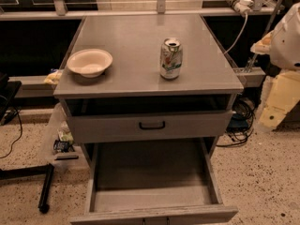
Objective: Place 7up can into middle drawer
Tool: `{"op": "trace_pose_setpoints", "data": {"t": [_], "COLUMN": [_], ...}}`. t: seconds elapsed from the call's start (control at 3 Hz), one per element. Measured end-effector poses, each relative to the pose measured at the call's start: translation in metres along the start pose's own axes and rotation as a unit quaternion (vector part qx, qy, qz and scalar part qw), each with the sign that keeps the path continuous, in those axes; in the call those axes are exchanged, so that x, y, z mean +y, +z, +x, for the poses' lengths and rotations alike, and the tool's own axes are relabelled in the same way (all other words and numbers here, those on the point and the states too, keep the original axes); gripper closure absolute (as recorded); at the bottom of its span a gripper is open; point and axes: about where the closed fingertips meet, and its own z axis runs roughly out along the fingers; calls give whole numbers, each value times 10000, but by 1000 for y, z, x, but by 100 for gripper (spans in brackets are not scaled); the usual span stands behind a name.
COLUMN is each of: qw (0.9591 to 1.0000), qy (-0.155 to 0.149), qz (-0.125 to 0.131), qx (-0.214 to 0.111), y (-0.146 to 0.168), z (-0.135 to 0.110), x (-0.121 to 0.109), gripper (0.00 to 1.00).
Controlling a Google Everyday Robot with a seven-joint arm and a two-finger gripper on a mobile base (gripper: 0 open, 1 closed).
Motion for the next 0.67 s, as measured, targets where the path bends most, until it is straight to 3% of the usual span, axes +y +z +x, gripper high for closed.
{"op": "trace_pose_setpoints", "data": {"t": [0.67], "qw": [9999], "qy": [47], "qz": [120], "qx": [-94], "y": [0], "z": [-3], "x": [-8], "gripper": [0]}}
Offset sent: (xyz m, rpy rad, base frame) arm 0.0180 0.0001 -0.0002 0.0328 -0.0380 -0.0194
